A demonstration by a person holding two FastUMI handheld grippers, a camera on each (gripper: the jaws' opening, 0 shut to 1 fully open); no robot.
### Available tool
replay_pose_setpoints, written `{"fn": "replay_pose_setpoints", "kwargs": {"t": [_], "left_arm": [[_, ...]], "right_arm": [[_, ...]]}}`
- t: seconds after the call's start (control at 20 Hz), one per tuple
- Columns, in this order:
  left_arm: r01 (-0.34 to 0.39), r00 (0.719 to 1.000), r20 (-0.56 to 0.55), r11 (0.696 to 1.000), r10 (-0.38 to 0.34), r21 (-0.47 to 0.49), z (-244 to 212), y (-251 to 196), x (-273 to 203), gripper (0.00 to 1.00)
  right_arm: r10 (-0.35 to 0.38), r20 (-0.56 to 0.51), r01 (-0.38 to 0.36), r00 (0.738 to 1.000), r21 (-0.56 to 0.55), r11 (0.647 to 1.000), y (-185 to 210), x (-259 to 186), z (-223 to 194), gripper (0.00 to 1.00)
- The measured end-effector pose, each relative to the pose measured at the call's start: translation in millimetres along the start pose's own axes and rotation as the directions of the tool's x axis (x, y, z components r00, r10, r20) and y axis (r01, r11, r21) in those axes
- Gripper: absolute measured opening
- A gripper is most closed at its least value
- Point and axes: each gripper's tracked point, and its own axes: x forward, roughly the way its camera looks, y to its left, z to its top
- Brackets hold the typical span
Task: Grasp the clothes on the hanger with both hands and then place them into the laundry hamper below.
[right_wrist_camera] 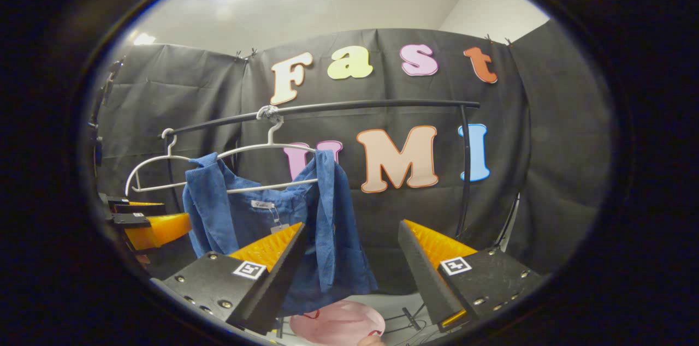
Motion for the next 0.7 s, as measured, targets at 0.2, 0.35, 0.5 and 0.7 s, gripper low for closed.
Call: {"fn": "replay_pose_setpoints", "kwargs": {"t": [0.2,0.35,0.5,0.7], "left_arm": [[0.02,1.0,-0.012,1.0,-0.02,-0.002,-7,-2,13,0.99],[0.022,1.0,-0.019,1.0,-0.022,0.0,-12,-1,29,0.98],[0.007,1.0,0.005,1.0,-0.007,-0.001,3,-2,44,0.99],[-0.019,1.0,0.019,1.0,0.019,0.018,17,-3,63,0.98]], "right_arm": [[-0.021,-0.037,0.02,0.999,-0.025,0.999,2,-4,-14,1.0],[-0.047,-0.058,0.046,0.997,-0.034,0.998,-3,-11,-23,1.0],[-0.049,-0.085,0.047,0.995,-0.027,0.999,-2,-15,-32,1.0],[-0.065,-0.088,0.061,0.994,-0.045,0.997,-2,-16,-33,0.96]]}}
